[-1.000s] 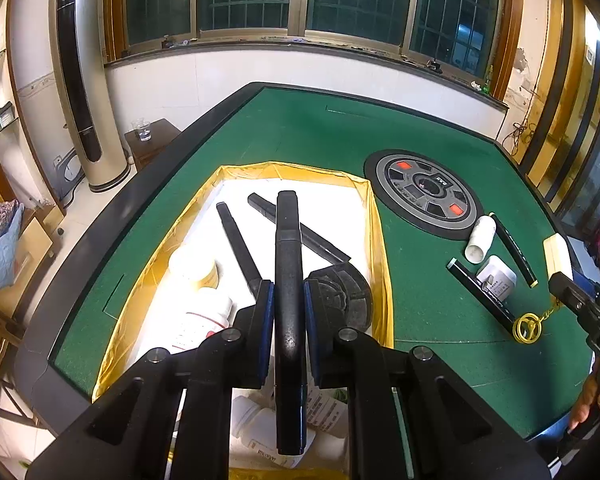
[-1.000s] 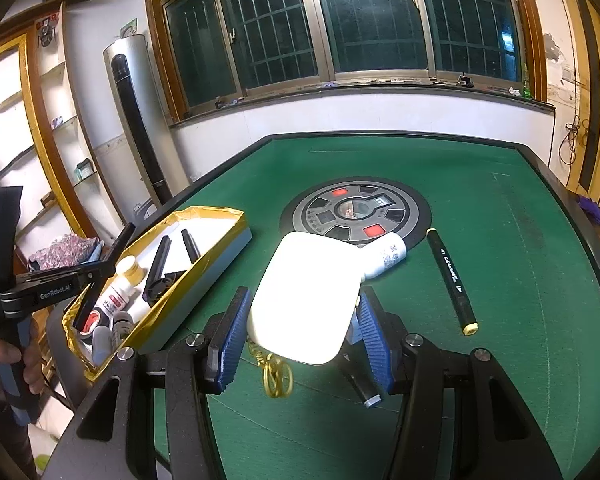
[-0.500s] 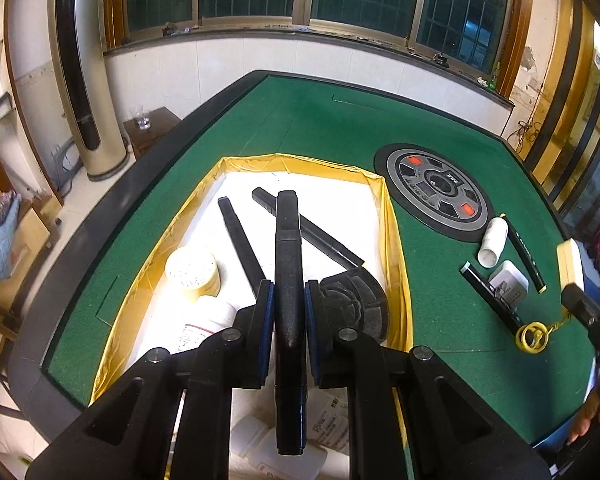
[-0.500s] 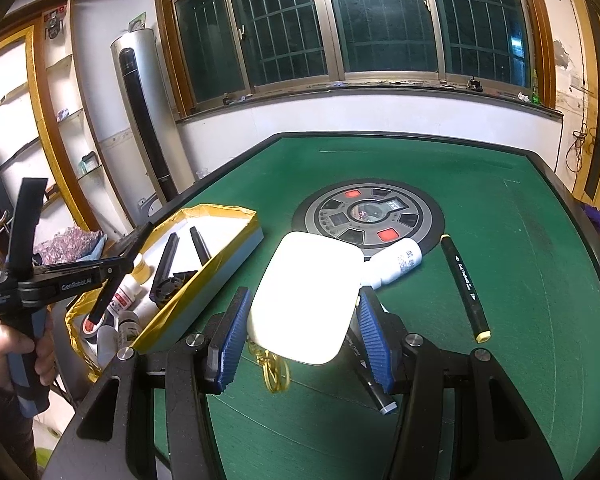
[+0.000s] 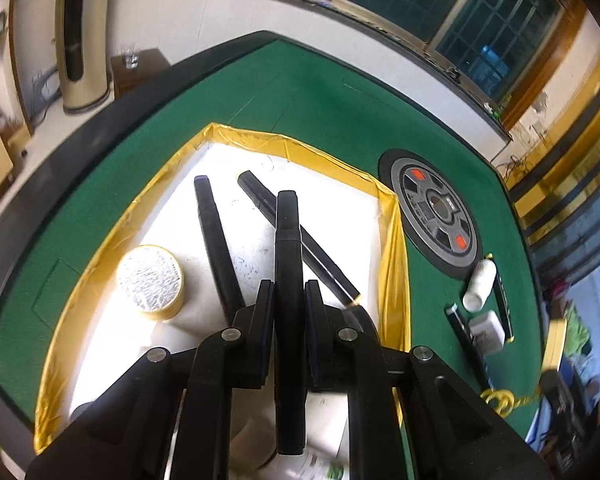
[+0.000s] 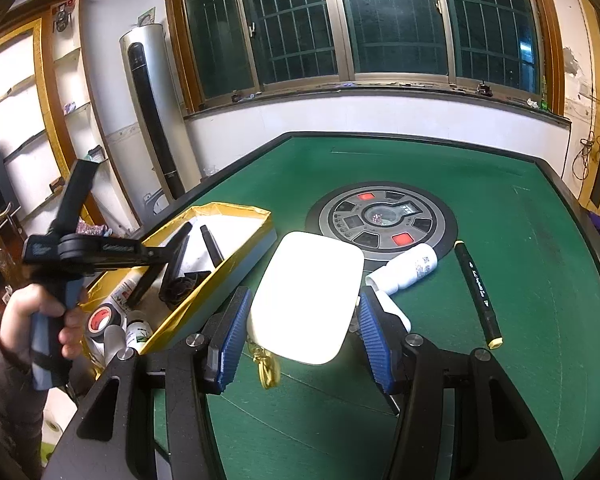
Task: Organize rigid objects
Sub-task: 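Lift the cream block with the right gripper while the left gripper carries the black marker over the tray, then lower the marker into the tray with the left gripper while the right gripper lowers the cream block beside it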
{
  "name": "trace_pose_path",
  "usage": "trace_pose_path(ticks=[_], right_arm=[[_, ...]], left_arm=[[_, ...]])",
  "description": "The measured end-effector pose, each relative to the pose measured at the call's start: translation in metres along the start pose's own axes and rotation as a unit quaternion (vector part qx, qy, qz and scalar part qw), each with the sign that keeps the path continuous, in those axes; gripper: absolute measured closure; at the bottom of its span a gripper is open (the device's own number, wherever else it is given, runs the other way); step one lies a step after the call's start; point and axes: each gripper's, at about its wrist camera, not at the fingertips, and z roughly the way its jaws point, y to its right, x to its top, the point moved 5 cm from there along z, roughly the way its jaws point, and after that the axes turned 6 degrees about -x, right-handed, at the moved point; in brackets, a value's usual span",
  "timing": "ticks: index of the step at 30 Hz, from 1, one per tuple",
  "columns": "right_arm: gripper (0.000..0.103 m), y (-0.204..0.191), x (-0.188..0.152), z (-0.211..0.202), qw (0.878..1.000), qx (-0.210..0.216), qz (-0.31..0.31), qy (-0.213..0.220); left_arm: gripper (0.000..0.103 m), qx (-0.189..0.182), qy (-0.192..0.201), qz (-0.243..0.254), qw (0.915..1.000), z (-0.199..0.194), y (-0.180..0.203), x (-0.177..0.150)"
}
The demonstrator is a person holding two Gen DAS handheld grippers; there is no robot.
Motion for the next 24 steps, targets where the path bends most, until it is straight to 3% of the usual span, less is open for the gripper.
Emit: trace_pose_path(ticks=[10, 18, 24], right_arm=[[0.055, -0.015, 0.012, 0.003, 1.0, 0.009, -0.017, 0.001], [0.055, -0.059, 0.044, 0.021, 0.996, 0.069, -0.053, -0.001], [0.054, -0.087, 0.067, 0.061, 0.99, 0.128, -0.051, -0.034]], left_arm=[[0.091, 0.019, -0.025, -0.033, 0.999, 0.025, -0.019, 0.003], [0.091, 0.039, -0.029, -0.024, 0.9985, 0.024, -0.029, 0.0], [0.09, 0.041, -0.024, -0.021, 0.9987, 0.017, -0.035, 0.0]])
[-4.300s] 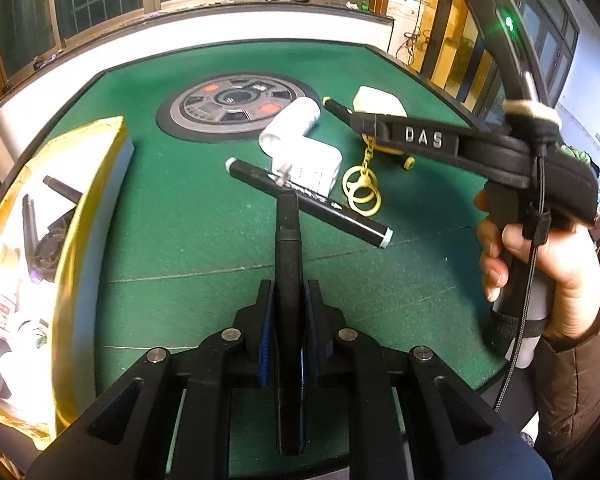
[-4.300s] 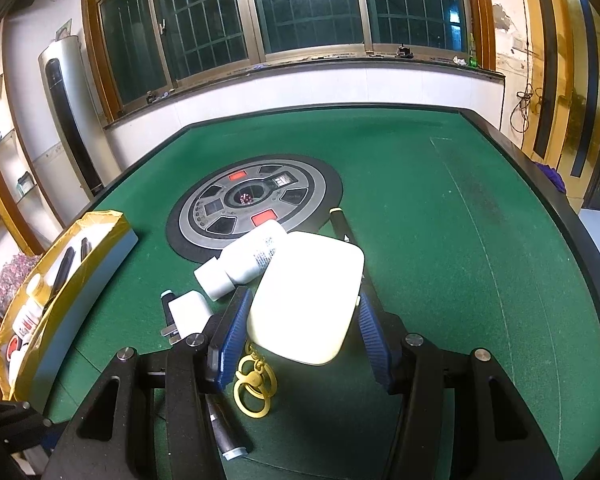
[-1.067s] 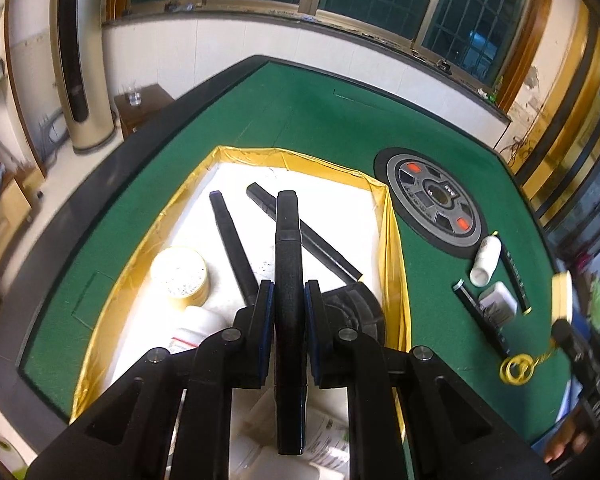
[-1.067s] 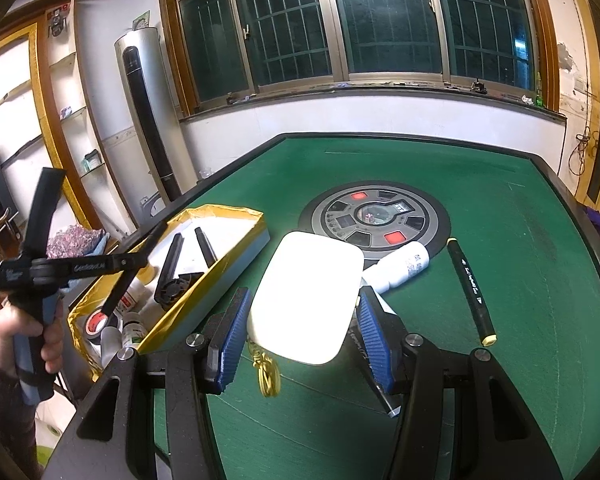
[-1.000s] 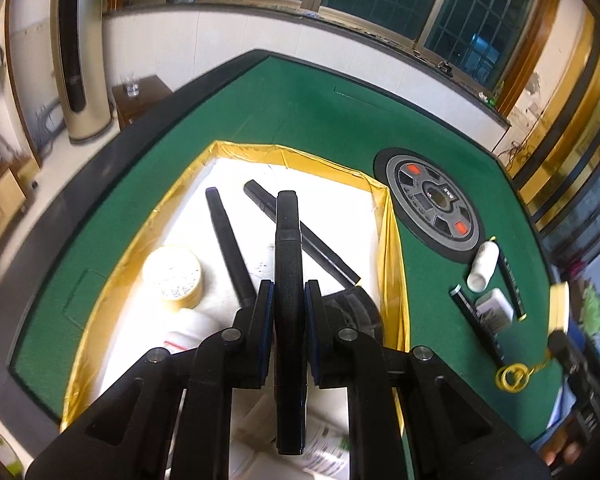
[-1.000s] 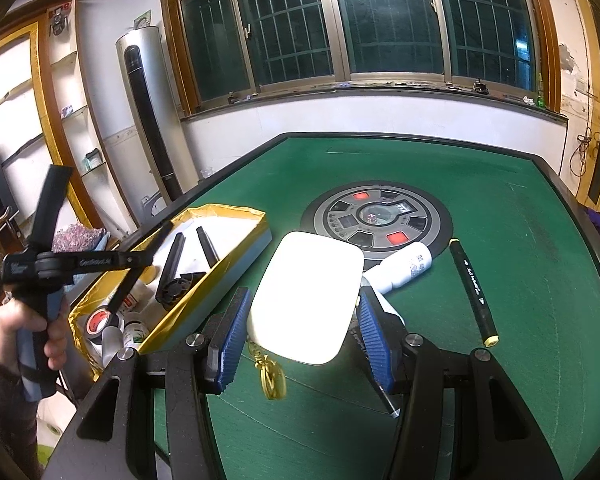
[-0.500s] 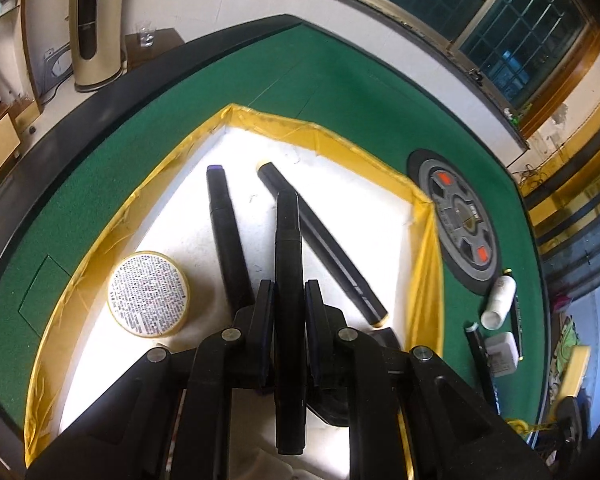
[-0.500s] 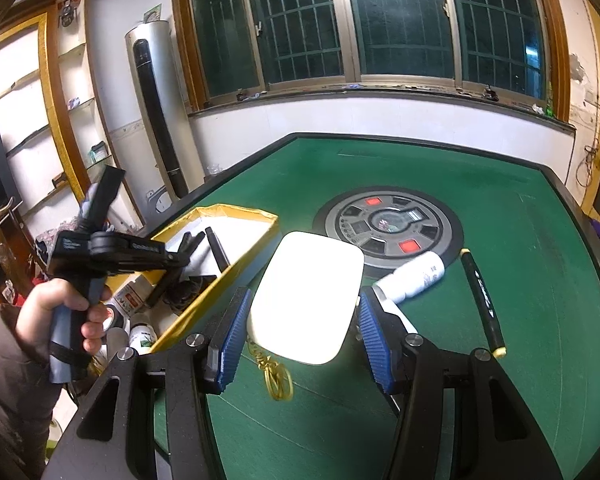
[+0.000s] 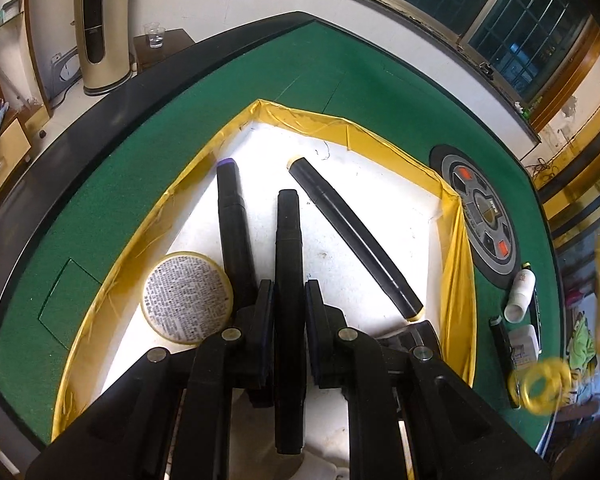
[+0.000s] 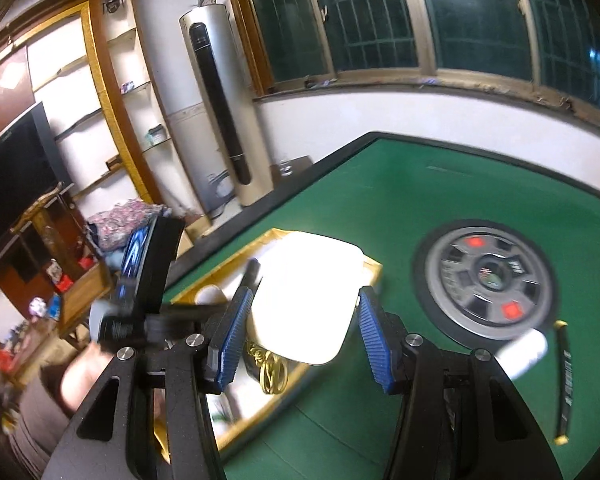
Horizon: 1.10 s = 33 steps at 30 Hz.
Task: Organize rigid objects
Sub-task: 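Lower the marker into the tray with the left gripper while the right gripper lowers the cream block beside it, then open both grippers to release the marker and the cream block in the tray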
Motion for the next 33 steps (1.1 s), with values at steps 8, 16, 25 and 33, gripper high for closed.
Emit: trace_pose_path(ticks=[8, 16, 25, 33], right_arm=[[0.054, -0.012, 0.01, 0.065, 0.999, -0.019, -0.022, -0.037], [0.055, -0.016, -0.001, 0.112, 0.994, -0.054, -0.049, -0.086], [0.055, -0.006, -0.011, 0.135, 0.989, -0.066, -0.05, -0.12], [0.052, -0.006, -0.011, 0.129, 0.989, -0.067, -0.05, -0.12]], left_arm=[[0.09, 0.0, 0.001, -0.005, 1.0, 0.003, -0.003, 0.001], [0.091, -0.015, -0.005, -0.007, 0.9998, 0.008, 0.001, 0.003], [0.091, -0.017, -0.006, -0.012, 0.9998, 0.008, -0.001, 0.005], [0.09, -0.012, -0.007, -0.017, 0.9998, 0.008, -0.001, 0.005]])
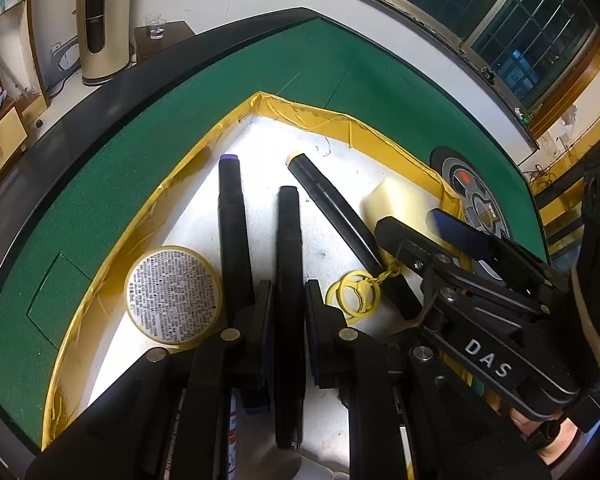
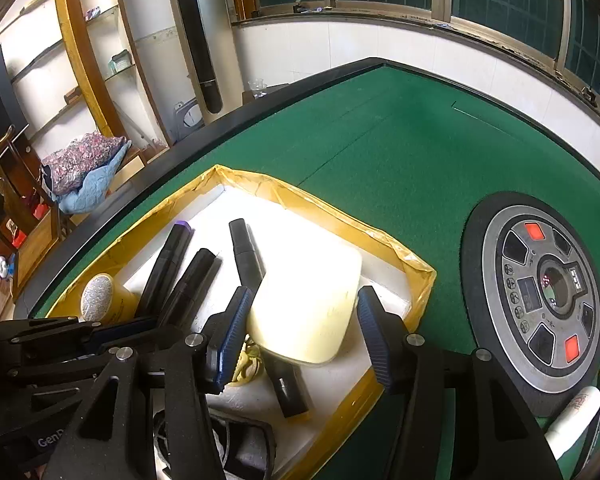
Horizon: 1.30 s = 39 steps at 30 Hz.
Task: Organize rigid objects
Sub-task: 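Open both grippers to release the marker and the cream block in the tray, then withdraw both grippers toward the white charger and the yellow-capped marker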
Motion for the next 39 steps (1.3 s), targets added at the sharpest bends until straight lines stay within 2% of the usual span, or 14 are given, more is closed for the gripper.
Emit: trace_pose_path(ticks=[2, 4, 8, 10, 13, 15, 16, 19, 22, 26, 29, 32, 35, 39], right_arm=[[0.044, -0.001, 0.003, -0.003, 1.0, 0.003, 0.001, 0.005], [0.042, 0.0, 0.002, -0.008, 1.0, -0.001, 0.002, 0.01], [0.042, 0.007, -0.004, -0.033, 0.999, 0.015, 0.007, 0.03], [0.037, 0.016, -0.01, -0.047, 0.999, 0.02, 0.011, 0.044], [0.032, 0.047, -0.028, -0.072, 0.997, 0.014, 0.027, 0.069], [0.031, 0.071, -0.038, -0.082, 0.996, 0.001, 0.043, 0.075], [0.029, 0.086, -0.045, -0.086, 0.996, -0.005, 0.056, 0.075], [0.023, 0.125, -0.064, -0.095, 0.993, -0.014, 0.099, 0.069], [0.023, 0.168, -0.083, -0.104, 0.986, -0.019, 0.152, 0.068], [0.023, 0.209, -0.102, -0.105, 0.974, -0.018, 0.218, 0.052], [0.023, 0.222, -0.111, -0.107, 0.97, -0.019, 0.239, 0.042], [0.023, 0.231, -0.12, -0.111, 0.969, -0.025, 0.243, 0.038], [0.023, 0.239, -0.126, -0.115, 0.967, -0.036, 0.247, 0.04], [0.023, 0.259, -0.136, -0.12, 0.96, -0.053, 0.272, 0.04]], left_arm=[[0.088, -0.001, 0.001, -0.004, 1.0, -0.001, -0.001, 0.0], [0.086, -0.003, 0.004, -0.009, 0.9999, -0.002, -0.002, 0.0], [0.075, -0.011, 0.009, -0.012, 0.9998, -0.006, -0.003, -0.001], [0.069, -0.012, 0.008, -0.008, 0.9999, -0.01, 0.001, -0.004], [0.06, 0.0, 0.01, 0.011, 0.9999, -0.016, 0.01, -0.009], [0.05, 0.011, 0.015, 0.029, 0.9994, -0.021, 0.019, -0.013], [0.049, 0.015, 0.016, 0.039, 0.999, -0.023, 0.024, -0.016], [0.049, 0.023, 0.016, 0.067, 0.9974, -0.029, 0.041, -0.024], [0.049, 0.032, 0.025, 0.086, 0.9954, -0.037, 0.061, -0.031], [0.049, 0.016, 0.039, 0.11, 0.9931, -0.047, 0.096, -0.039], [0.048, -0.005, 0.036, 0.139, 0.9896, -0.048, 0.132, -0.05], [0.041, -0.023, 0.016, 0.174, 0.9843, -0.037, 0.166, -0.066], [0.041, -0.028, -0.011, 0.216, 0.9759, -0.017, 0.196, -0.084], [0.041, -0.025, -0.024, 0.264, 0.9638, 0.006, 0.228, -0.1]])
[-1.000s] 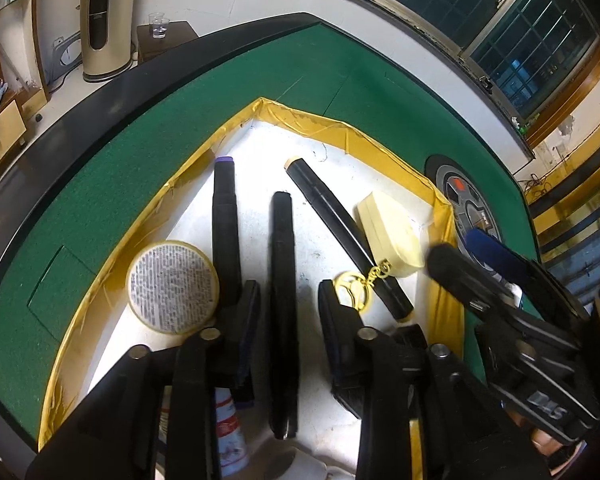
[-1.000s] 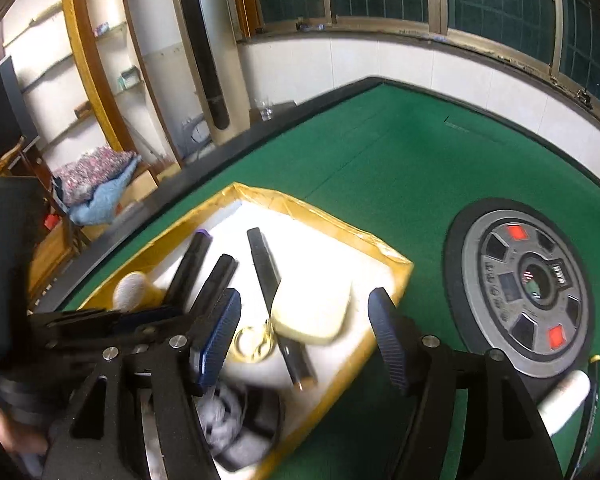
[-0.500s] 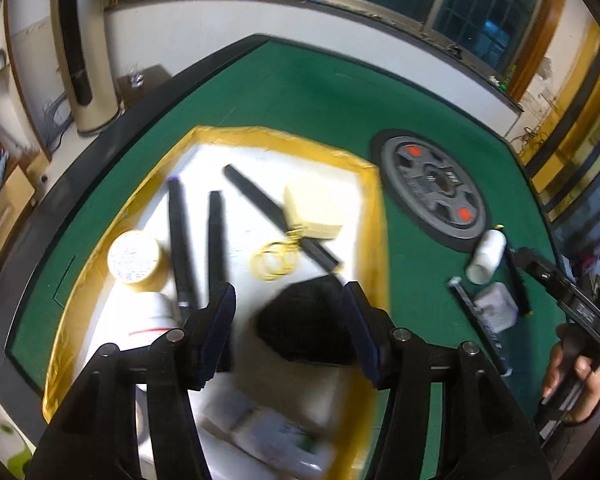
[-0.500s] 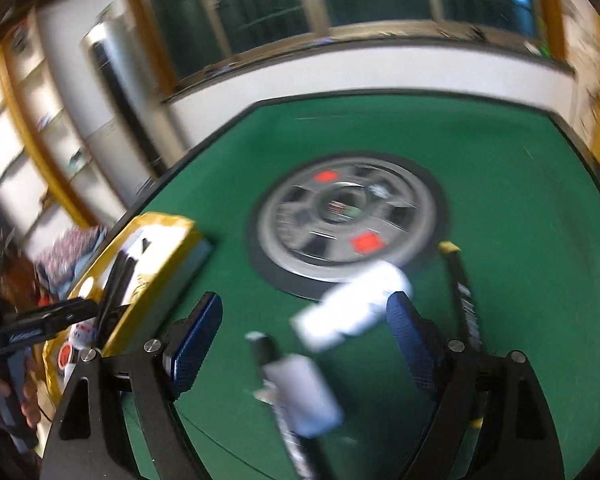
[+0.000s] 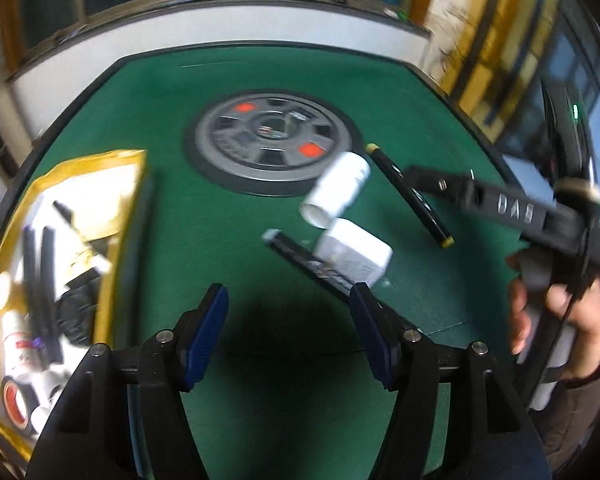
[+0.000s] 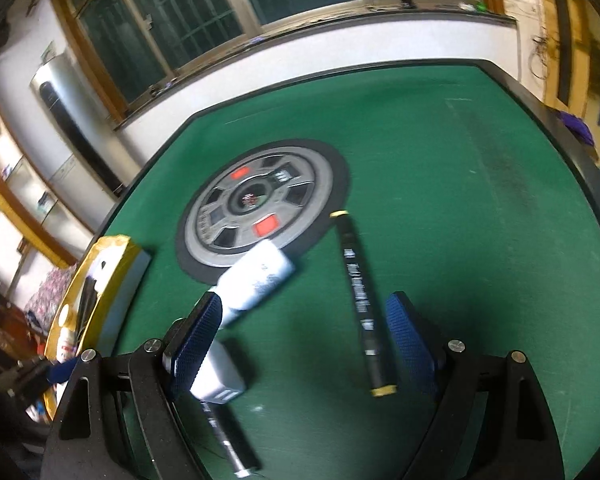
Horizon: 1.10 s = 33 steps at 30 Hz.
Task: Organize rigid objects
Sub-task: 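Withdraw both grippers toward the white charger and the yellow-capped marker, then grasp the white charger plug with the left gripper while the right gripper grasps the yellow-capped black marker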
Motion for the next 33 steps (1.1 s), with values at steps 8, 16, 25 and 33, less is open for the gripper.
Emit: trace_pose_path(ticks=[8, 16, 25, 33], right_arm=[[0.023, 0.033, 0.005, 0.001, 0.998, -0.01, 0.055, -0.006], [0.023, 0.036, 0.004, 0.003, 0.998, -0.012, 0.054, -0.014], [0.037, 0.044, 0.001, 0.013, 0.997, -0.038, 0.055, -0.025], [0.049, 0.04, -0.002, 0.024, 0.998, -0.041, 0.029, -0.04]], left_arm=[[0.041, 0.007, 0.003, 0.066, 0.9978, 0.04, 0.034, 0.013], [0.041, 0.013, -0.005, 0.098, 0.9951, 0.062, 0.042, 0.02], [0.066, -0.009, -0.021, 0.096, 0.9951, 0.08, 0.048, 0.022], [0.059, -0.017, -0.024, 0.096, 0.995, 0.081, 0.049, 0.025]])
